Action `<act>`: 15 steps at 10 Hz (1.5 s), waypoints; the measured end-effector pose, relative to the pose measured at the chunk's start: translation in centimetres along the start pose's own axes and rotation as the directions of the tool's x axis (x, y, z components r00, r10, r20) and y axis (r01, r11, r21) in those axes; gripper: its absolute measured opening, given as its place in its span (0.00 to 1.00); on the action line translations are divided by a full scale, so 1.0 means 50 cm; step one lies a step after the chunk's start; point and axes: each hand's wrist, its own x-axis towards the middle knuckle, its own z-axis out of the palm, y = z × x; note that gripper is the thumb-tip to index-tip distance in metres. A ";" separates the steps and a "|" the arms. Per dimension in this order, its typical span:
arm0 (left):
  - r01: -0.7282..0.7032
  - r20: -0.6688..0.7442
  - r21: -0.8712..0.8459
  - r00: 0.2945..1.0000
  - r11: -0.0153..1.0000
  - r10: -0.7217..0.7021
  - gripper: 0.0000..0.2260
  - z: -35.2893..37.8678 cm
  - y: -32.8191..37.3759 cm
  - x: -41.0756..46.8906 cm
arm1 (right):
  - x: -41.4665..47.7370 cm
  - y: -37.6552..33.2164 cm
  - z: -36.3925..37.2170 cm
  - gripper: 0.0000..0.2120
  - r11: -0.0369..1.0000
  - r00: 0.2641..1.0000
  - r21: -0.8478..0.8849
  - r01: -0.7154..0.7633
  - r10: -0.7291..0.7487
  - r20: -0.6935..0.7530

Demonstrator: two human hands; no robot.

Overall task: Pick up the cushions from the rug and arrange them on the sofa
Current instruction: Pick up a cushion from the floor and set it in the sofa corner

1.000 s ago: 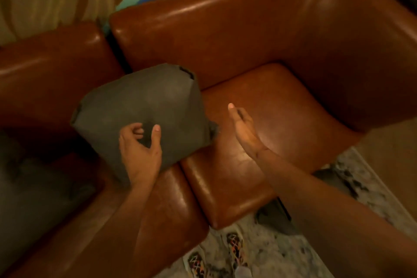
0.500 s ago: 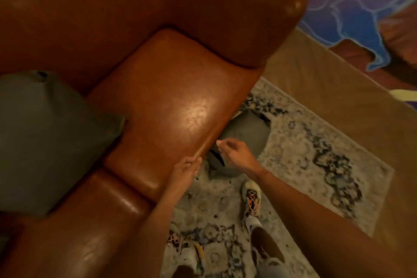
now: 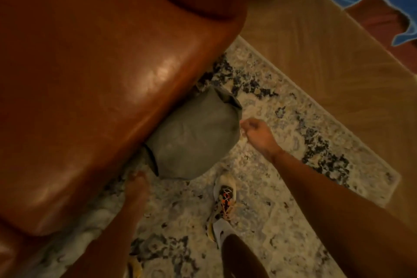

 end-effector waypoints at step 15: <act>-0.189 -0.025 -0.815 0.956 0.548 0.294 0.24 -0.329 0.639 -0.399 | -0.117 -0.752 -0.156 0.24 0.900 0.960 0.412 0.141 -0.225 0.164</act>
